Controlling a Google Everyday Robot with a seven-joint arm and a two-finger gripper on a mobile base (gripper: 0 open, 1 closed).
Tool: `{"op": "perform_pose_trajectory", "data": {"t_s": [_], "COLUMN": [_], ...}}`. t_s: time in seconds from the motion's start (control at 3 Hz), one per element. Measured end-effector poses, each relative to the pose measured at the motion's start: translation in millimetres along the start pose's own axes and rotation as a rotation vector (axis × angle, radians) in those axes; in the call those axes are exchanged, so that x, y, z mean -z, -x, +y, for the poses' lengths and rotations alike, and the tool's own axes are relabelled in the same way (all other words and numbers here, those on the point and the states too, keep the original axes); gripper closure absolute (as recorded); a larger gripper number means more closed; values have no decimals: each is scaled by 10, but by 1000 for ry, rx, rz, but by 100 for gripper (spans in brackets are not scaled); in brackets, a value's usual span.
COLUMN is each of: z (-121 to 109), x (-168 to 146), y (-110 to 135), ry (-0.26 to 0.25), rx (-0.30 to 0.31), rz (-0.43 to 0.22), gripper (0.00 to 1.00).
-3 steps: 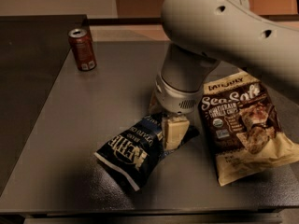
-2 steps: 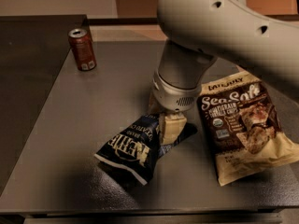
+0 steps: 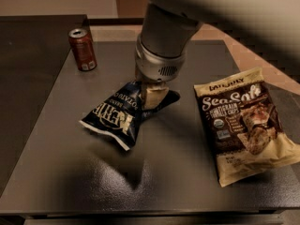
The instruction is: Move blue chip bag near coke can
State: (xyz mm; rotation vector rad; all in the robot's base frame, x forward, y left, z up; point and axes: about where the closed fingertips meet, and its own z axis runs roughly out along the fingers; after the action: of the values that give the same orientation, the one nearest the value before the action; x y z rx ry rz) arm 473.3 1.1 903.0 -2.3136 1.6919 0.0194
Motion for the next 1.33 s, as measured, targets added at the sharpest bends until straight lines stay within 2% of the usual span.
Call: {"op": "perform_pose_trajectory", "data": {"t_s": [0.33, 0.67, 1.0, 1.33], "z": [-524, -1000, -1374, -1615], "x": [138, 108, -46, -211], "y": [30, 11, -44, -12], "ry": [-123, -213, -263, -304], "rx": [-22, -44, -59, -50], "rz": [-1, 0, 0, 0], "gripper": [100, 100, 100, 100]}}
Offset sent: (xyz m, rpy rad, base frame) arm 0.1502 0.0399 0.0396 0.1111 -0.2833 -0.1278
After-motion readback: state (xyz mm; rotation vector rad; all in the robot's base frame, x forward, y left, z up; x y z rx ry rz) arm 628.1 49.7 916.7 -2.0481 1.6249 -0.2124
